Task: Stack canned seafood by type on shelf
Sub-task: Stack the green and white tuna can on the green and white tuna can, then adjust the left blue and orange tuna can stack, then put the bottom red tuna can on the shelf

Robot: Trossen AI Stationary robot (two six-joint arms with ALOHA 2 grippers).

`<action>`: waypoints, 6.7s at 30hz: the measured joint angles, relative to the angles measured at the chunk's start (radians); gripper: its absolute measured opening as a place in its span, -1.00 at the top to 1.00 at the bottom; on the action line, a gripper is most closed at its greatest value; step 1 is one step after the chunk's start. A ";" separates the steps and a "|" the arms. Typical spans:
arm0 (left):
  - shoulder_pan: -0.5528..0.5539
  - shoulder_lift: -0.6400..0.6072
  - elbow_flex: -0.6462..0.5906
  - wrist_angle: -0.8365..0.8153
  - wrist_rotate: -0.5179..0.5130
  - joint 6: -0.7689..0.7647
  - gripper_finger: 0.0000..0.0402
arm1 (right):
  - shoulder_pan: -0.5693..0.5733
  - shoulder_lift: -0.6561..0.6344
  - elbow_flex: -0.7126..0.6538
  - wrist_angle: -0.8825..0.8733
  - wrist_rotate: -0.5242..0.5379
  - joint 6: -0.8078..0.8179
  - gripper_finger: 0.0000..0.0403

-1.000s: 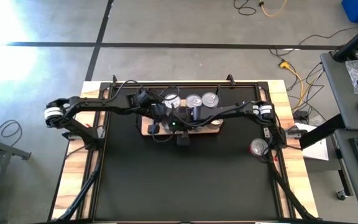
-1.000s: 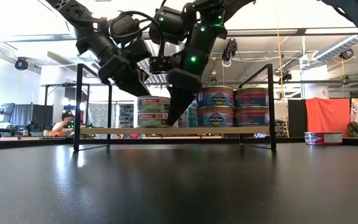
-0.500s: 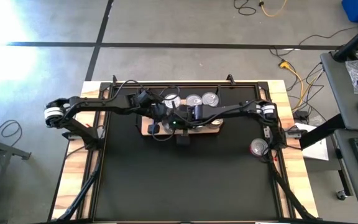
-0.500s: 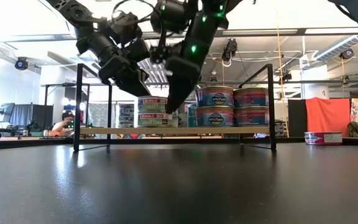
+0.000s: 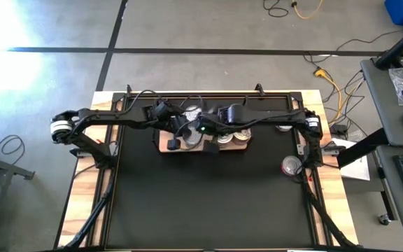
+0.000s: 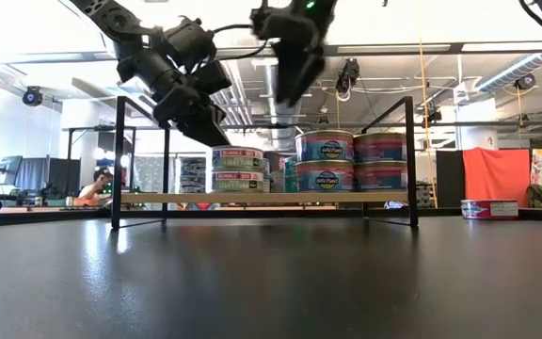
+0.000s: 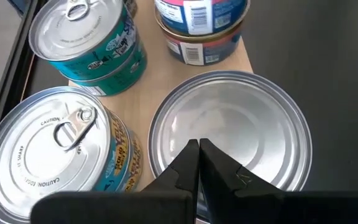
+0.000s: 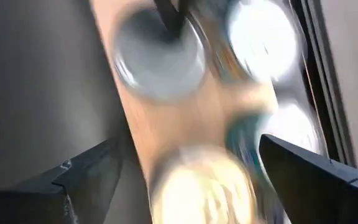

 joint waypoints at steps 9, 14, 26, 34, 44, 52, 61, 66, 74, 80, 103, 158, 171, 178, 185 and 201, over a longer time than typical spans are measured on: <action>-0.005 0.008 -0.009 0.123 -0.018 -0.038 1.00 | -0.011 -0.032 -0.017 -0.180 -0.002 0.223 -0.18; -0.005 0.007 -0.009 0.183 -0.055 -0.045 1.00 | -0.014 -0.024 -0.059 -0.136 0.008 0.238 0.35; -0.011 -0.118 0.150 -0.010 0.171 -0.150 1.00 | -0.062 -0.024 -0.168 -0.111 -0.011 0.238 0.95; -0.013 -0.299 0.165 -0.068 0.215 -0.313 1.00 | -0.078 -0.026 -0.182 0.031 -0.069 0.238 0.95; -0.178 -0.514 0.100 -0.068 0.280 -0.447 1.00 | -0.015 -0.083 0.010 -0.177 -0.068 0.328 0.95; -0.538 -0.550 0.082 -0.020 -0.011 -0.506 1.00 | 0.216 -0.142 0.067 -0.408 -0.069 0.615 0.95; -0.722 -0.476 0.081 0.013 -0.051 -0.570 1.00 | 0.478 -0.140 -0.157 -0.452 -0.086 0.955 0.95; -0.769 -0.469 0.102 0.030 -0.026 -0.601 1.00 | 0.591 -0.144 -0.350 -0.451 -0.182 1.109 0.95; -0.769 -0.400 0.104 0.000 -0.159 -0.769 0.92 | 0.589 -0.189 -0.732 -0.451 -0.231 1.260 0.96; -0.766 -0.245 0.106 -0.026 -0.242 -0.927 0.55 | 0.544 -0.237 -0.963 -0.447 -0.224 1.332 0.96; -0.676 -0.083 0.400 -0.492 -0.421 -0.870 -0.30 | 0.604 -0.250 -0.973 -0.106 -0.094 1.275 0.95; -1.175 0.797 1.204 -0.785 -0.761 -1.459 -0.63 | 0.821 -0.439 -0.830 0.318 0.270 1.082 0.16; -1.265 0.872 1.279 -0.475 -0.824 -1.493 -0.63 | 0.927 -0.378 -0.618 0.249 0.274 1.231 0.20; -1.298 0.869 1.272 -0.494 -0.917 -1.443 -0.63 | 0.943 -0.370 -0.618 0.285 0.270 1.175 0.11; -1.207 0.869 1.256 -0.618 -0.826 -1.340 -0.65 | 0.942 -0.374 -0.618 0.105 0.234 1.205 -0.35; -1.123 0.783 0.876 -0.184 -0.808 -1.050 -0.68 | 0.947 -0.374 -0.853 -0.029 0.181 1.617 -0.67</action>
